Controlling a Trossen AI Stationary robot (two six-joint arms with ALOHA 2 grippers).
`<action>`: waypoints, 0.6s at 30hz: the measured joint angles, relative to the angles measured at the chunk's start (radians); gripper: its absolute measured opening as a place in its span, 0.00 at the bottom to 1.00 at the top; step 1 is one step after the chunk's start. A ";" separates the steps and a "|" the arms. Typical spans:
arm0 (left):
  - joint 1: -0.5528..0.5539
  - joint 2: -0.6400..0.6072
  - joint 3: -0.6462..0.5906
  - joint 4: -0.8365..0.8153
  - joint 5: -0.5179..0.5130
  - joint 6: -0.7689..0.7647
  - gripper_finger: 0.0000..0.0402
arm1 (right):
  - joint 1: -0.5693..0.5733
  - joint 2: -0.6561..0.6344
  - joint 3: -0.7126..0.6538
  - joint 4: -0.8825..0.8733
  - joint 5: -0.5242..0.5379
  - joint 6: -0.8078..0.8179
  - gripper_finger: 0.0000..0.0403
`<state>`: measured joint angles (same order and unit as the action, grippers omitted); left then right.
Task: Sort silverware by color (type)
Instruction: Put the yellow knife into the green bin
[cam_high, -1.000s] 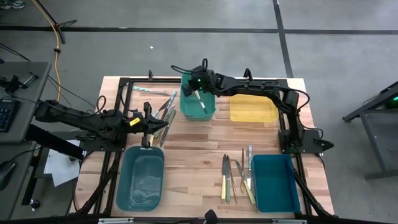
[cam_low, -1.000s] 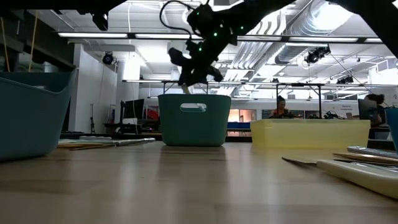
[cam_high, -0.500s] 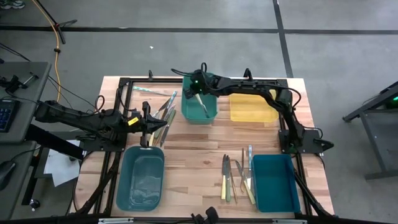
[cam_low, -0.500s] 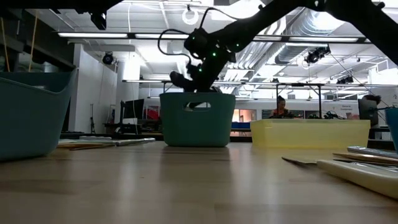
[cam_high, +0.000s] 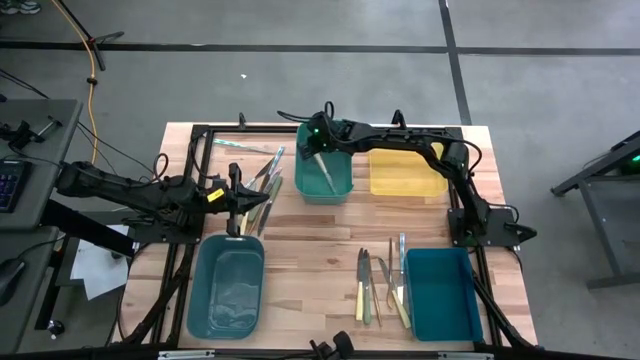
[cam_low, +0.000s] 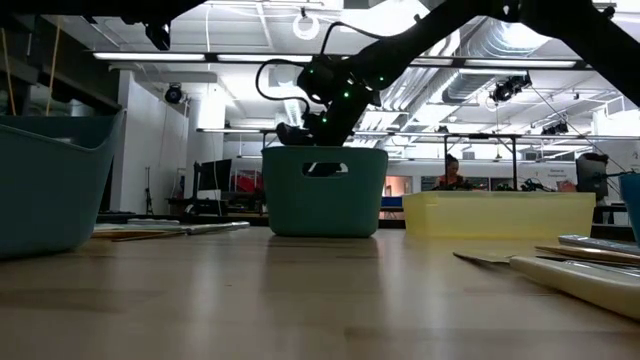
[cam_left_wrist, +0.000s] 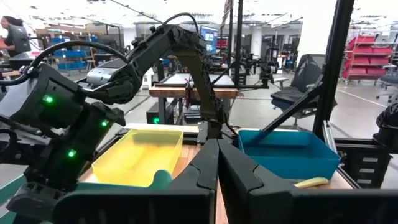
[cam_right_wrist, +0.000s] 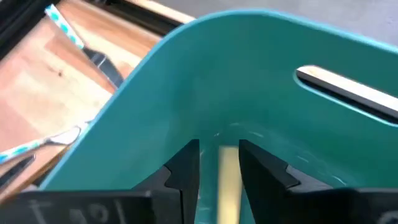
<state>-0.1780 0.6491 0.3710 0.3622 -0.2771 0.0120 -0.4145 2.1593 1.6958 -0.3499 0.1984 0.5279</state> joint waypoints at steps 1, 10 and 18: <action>0.000 0.000 0.000 -0.001 0.000 0.000 0.00 | 0.000 0.000 0.000 -0.003 -0.008 -0.007 0.27; 0.000 0.000 0.000 -0.023 0.000 0.000 0.00 | 0.003 -0.032 0.000 -0.053 -0.016 -0.129 0.36; 0.000 0.000 0.000 -0.035 0.000 0.000 0.00 | 0.079 -0.210 -0.010 -0.324 0.140 -0.302 0.40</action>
<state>-0.1783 0.6491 0.3714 0.3272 -0.2771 0.0119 -0.3351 1.9498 1.6863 -0.6743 0.3383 0.2256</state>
